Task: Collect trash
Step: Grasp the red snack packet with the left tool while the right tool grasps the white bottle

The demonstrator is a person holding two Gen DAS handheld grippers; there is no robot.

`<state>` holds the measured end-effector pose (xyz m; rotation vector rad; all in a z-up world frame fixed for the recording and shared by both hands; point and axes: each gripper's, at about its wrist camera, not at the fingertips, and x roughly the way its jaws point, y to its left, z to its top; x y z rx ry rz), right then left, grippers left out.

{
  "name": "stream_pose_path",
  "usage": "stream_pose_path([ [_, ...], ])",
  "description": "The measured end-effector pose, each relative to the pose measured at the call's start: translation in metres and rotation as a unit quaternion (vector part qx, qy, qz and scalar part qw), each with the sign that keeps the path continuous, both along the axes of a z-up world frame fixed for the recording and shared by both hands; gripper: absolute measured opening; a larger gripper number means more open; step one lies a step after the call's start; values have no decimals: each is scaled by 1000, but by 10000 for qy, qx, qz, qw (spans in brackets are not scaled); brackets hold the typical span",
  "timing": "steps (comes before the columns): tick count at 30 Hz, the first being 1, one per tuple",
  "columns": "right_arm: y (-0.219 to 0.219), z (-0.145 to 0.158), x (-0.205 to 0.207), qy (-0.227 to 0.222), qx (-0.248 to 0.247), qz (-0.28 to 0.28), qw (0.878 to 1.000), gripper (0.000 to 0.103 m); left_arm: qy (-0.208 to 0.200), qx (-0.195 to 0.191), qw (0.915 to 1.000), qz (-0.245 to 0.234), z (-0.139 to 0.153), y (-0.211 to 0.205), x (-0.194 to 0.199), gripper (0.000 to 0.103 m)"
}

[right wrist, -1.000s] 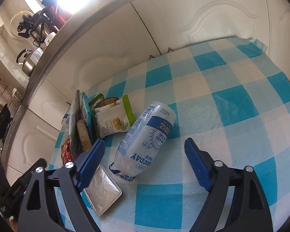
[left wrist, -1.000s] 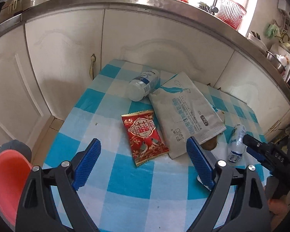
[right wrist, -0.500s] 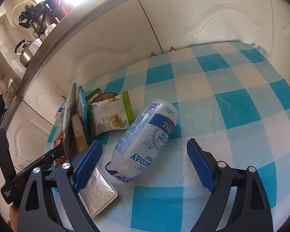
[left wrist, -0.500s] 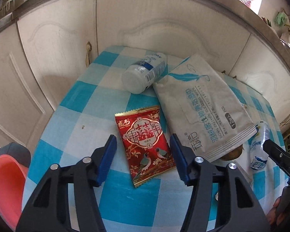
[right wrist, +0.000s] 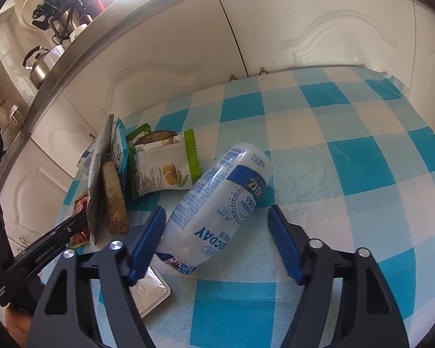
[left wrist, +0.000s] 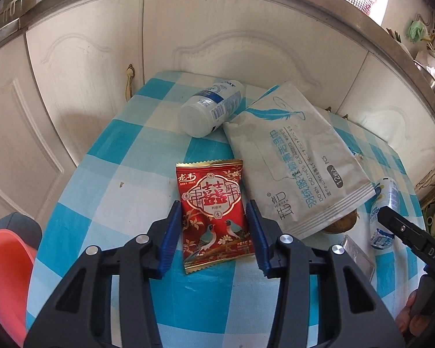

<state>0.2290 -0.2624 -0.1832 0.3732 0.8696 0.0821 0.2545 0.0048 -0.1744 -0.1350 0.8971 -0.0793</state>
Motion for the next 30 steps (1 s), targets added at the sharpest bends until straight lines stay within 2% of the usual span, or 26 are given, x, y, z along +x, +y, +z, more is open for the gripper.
stream_pose_path([
  [5,-3,-2,0,28,-56,-39,10000,44,-54,-116,9999,55,4,6,-7,46],
  [15,-23,3,-8,-182,205,-271,9993,44,-206,-264,9994,82,18,17,-30,46],
  [20,-31,3,-11,-260,603,-256,9975,44,-292,-290,9991,109,28,26,-46,46],
  [30,-39,10,-20,-416,1057,-255,9932,44,-299,-328,9984,350,32,60,-79,46],
])
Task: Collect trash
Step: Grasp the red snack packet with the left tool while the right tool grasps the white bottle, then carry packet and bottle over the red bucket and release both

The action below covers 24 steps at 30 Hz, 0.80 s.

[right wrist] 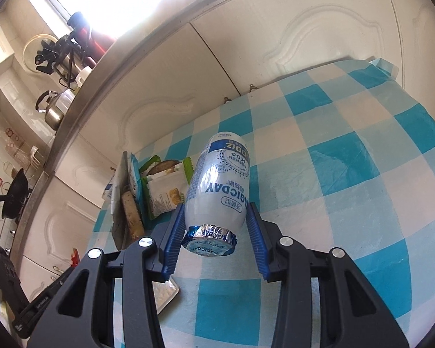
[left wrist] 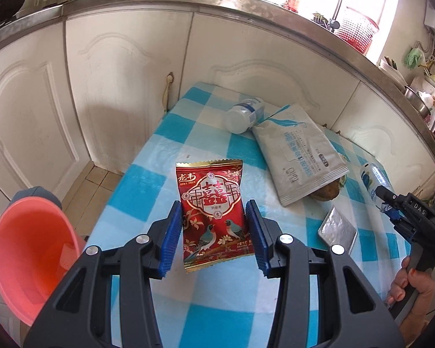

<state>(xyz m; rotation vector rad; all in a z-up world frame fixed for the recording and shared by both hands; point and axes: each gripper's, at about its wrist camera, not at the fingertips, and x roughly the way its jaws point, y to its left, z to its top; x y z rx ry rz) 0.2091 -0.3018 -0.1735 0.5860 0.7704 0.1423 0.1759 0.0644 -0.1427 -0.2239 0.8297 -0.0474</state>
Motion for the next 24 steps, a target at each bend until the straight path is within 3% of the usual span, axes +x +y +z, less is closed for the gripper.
stream_pose_path([
  [11,13,15,-15,-187,257,169,9994,44,-59,-54,9996,265,1,39,-30,46],
  [24,83,58,-44,-638,60,907,9938,44,-309,142,9962,797,6,97,-64,46],
])
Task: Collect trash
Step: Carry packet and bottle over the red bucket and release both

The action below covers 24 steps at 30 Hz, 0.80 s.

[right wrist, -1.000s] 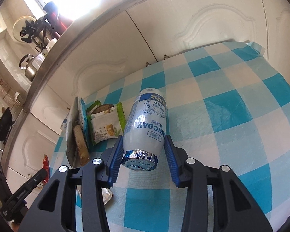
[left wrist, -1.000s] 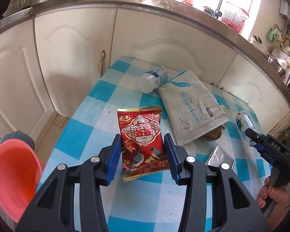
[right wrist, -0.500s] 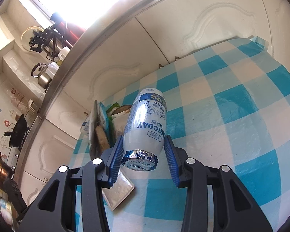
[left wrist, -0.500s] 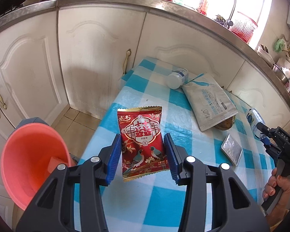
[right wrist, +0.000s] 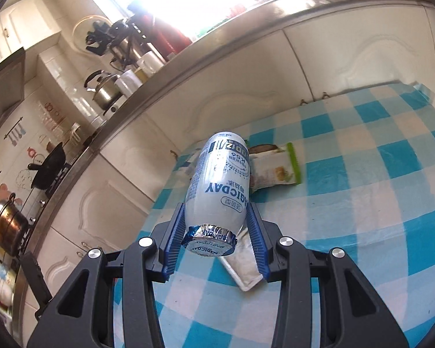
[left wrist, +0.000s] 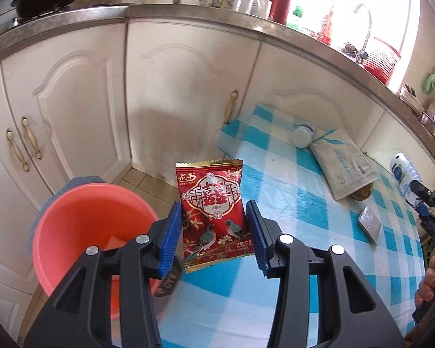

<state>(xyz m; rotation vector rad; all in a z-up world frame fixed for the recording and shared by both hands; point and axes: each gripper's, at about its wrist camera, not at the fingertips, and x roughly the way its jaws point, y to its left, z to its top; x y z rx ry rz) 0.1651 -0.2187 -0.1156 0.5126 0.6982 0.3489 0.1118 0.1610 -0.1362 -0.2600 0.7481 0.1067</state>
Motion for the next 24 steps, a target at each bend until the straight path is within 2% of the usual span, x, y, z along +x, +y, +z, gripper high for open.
stream_pose_path([
  [4,37,11,-11,-100,-123,437,9989,44,10,63,9996,283,-2,25,-11,46],
  [13,123,18,-26,-23,-357,1374,9899,44,202,309,9960,813,-16,73,-38,46],
  [24,230,19,-42,45,-774,2468,9660,44,398,589,9910,1131,-35,105,-54,46],
])
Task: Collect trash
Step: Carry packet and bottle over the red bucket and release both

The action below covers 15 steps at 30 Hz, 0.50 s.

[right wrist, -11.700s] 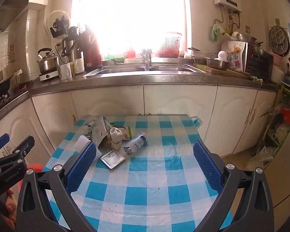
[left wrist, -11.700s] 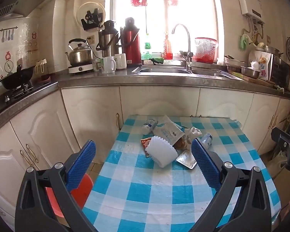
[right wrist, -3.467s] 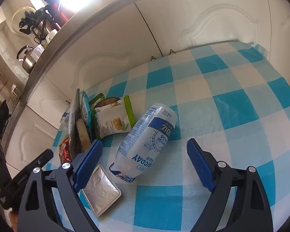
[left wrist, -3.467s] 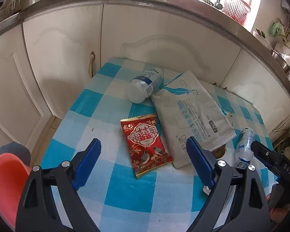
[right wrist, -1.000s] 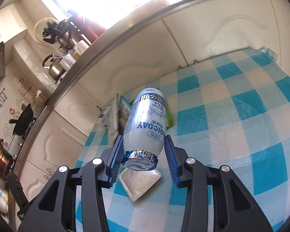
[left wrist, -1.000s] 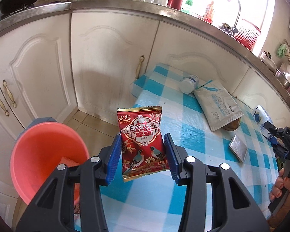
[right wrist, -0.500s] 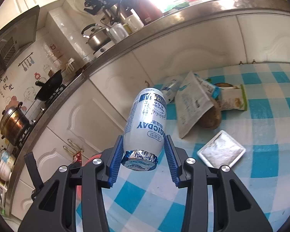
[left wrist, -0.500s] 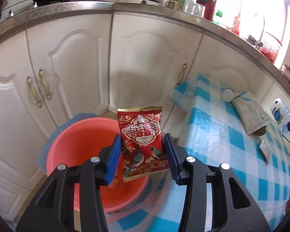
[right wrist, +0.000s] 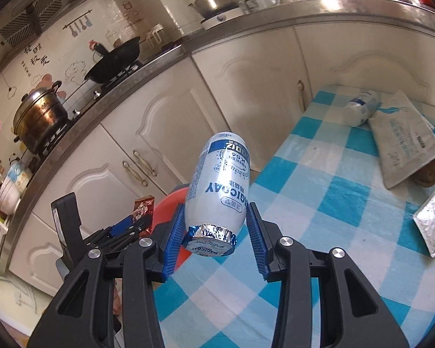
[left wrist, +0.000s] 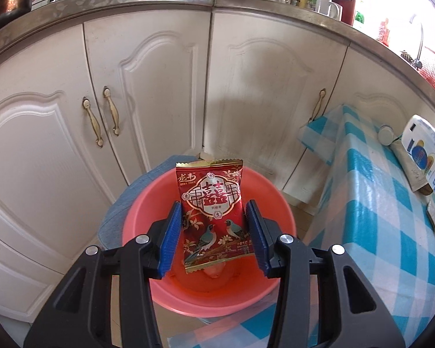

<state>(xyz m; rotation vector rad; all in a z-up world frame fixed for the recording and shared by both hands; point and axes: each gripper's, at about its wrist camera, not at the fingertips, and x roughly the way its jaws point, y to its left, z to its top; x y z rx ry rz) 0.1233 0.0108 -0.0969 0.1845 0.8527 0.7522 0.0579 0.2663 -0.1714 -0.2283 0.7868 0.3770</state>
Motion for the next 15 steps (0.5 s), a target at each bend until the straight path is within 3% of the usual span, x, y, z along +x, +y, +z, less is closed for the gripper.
stream_pose_path([
  [8,74,-12,-9,73,-372,682,9969,44,181,31,9998,86,-15,14,-4,46],
  [14,110,-30,-9,136,-682,947,9931,44,332,-150,9992,149,-31,26,-4,48],
  [15,116,-34,-8,214,-727,997,9921,49,342,-177,9991,174,-32,28,-5,51],
])
